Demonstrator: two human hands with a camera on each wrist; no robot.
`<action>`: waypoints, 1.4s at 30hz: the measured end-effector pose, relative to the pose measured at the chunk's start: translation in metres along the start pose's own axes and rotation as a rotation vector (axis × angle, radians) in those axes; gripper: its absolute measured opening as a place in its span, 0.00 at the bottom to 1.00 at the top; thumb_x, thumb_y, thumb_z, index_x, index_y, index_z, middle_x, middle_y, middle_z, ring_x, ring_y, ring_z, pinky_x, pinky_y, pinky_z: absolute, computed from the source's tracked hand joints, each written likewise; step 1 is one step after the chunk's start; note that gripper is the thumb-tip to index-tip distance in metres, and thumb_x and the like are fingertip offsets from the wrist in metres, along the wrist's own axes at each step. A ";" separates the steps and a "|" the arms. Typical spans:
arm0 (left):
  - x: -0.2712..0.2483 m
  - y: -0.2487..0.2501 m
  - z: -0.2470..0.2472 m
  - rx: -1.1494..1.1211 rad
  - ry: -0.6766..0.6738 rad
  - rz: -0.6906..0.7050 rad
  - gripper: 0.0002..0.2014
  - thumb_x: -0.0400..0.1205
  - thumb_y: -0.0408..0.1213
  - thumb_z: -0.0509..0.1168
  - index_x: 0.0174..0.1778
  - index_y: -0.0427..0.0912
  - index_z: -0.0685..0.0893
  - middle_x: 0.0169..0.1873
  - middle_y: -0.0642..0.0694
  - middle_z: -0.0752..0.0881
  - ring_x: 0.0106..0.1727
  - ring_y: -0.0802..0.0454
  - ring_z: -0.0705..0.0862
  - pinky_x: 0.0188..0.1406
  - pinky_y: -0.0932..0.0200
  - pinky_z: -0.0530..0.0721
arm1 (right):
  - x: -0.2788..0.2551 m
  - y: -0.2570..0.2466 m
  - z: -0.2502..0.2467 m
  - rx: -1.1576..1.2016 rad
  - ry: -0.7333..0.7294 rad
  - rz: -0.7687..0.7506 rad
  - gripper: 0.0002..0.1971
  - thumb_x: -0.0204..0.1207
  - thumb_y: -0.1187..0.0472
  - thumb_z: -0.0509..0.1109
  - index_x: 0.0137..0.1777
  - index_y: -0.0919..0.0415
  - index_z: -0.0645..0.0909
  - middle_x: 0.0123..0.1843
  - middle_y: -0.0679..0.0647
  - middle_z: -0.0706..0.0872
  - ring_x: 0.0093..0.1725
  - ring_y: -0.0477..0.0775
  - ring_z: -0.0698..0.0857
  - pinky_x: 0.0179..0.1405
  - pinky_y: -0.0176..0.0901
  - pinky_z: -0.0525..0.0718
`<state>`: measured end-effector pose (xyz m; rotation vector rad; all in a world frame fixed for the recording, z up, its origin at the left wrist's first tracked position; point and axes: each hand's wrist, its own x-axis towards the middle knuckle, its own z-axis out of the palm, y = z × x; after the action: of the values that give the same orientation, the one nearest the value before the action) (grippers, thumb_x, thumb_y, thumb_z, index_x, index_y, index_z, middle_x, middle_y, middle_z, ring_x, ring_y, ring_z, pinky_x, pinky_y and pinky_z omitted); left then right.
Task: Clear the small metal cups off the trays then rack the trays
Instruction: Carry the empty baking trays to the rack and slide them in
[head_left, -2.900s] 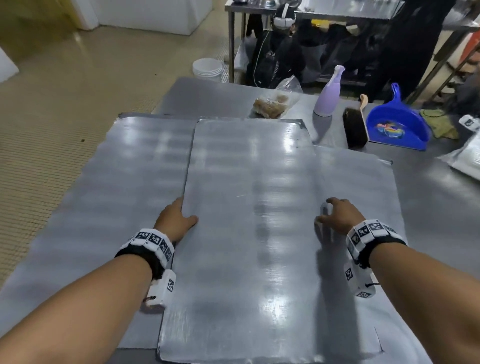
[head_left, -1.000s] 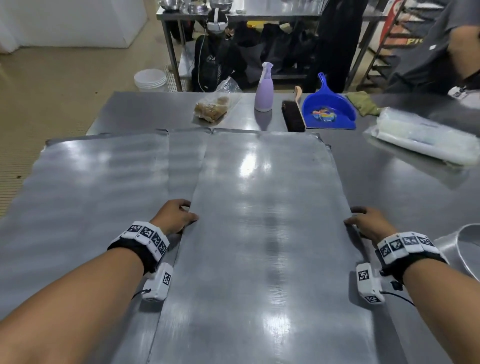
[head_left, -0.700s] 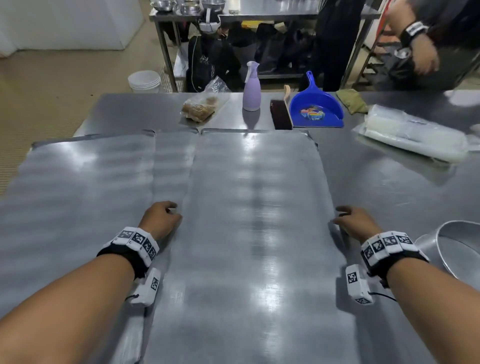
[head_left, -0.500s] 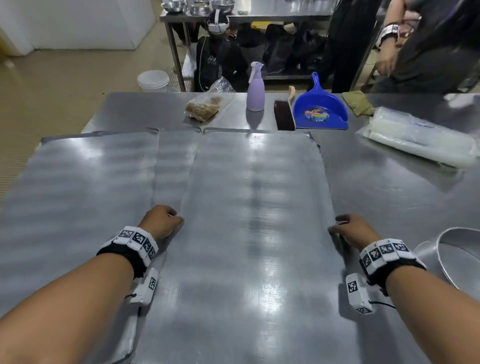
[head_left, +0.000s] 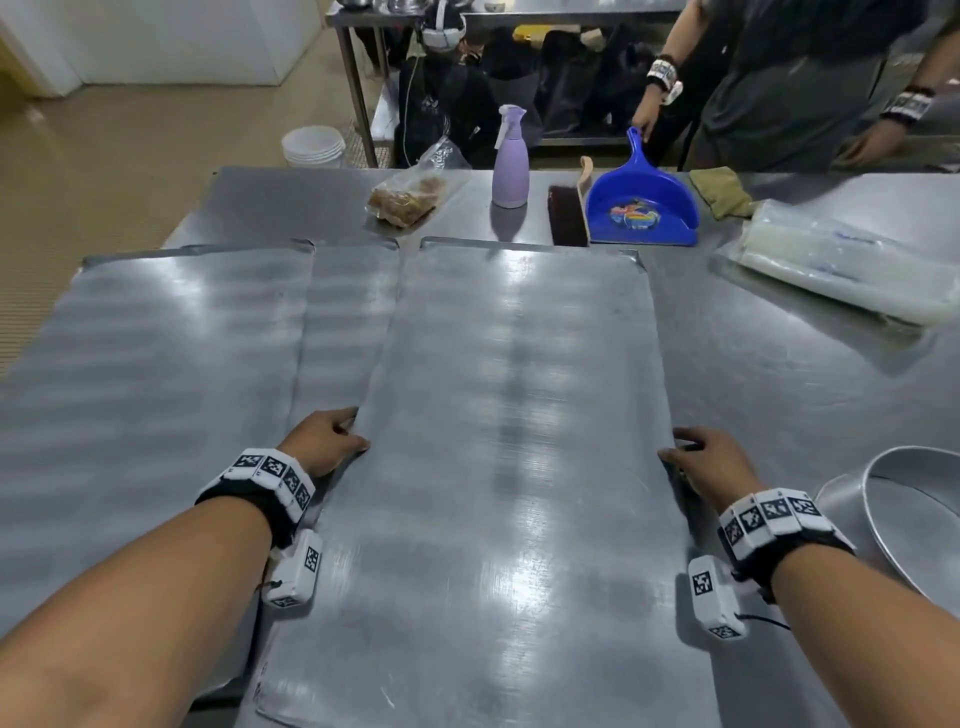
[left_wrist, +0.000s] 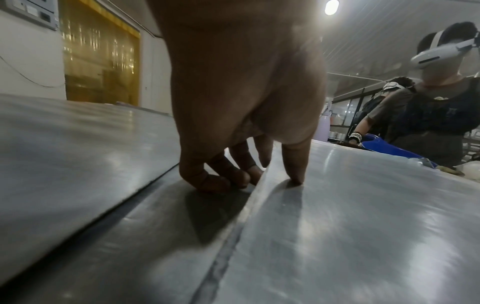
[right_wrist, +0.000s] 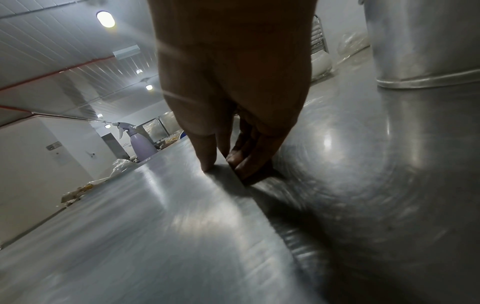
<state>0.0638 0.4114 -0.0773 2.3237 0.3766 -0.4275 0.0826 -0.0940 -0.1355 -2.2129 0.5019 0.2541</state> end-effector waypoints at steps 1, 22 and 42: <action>-0.002 0.000 -0.001 0.003 -0.006 0.010 0.26 0.81 0.32 0.73 0.77 0.43 0.80 0.47 0.45 0.88 0.50 0.50 0.85 0.53 0.63 0.74 | -0.001 0.000 0.001 0.009 0.004 -0.002 0.18 0.70 0.58 0.81 0.61 0.53 0.88 0.47 0.53 0.93 0.48 0.58 0.91 0.59 0.62 0.88; -0.109 -0.068 0.015 0.164 -0.070 0.085 0.20 0.80 0.45 0.73 0.67 0.44 0.84 0.62 0.44 0.89 0.60 0.42 0.86 0.57 0.56 0.80 | -0.189 0.034 0.019 -0.114 0.066 0.040 0.26 0.74 0.55 0.79 0.72 0.59 0.82 0.61 0.59 0.90 0.59 0.61 0.87 0.62 0.50 0.81; -0.241 -0.070 0.064 0.780 -0.402 0.676 0.31 0.69 0.70 0.73 0.62 0.56 0.77 0.52 0.60 0.74 0.55 0.59 0.73 0.45 0.64 0.70 | -0.336 0.016 0.060 -0.727 -0.390 -0.533 0.35 0.55 0.19 0.71 0.54 0.42 0.78 0.52 0.37 0.76 0.50 0.40 0.75 0.45 0.38 0.80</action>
<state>-0.1927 0.3800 -0.0650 2.7868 -0.8999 -0.7606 -0.2277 0.0330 -0.0684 -2.7852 -0.4744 0.6350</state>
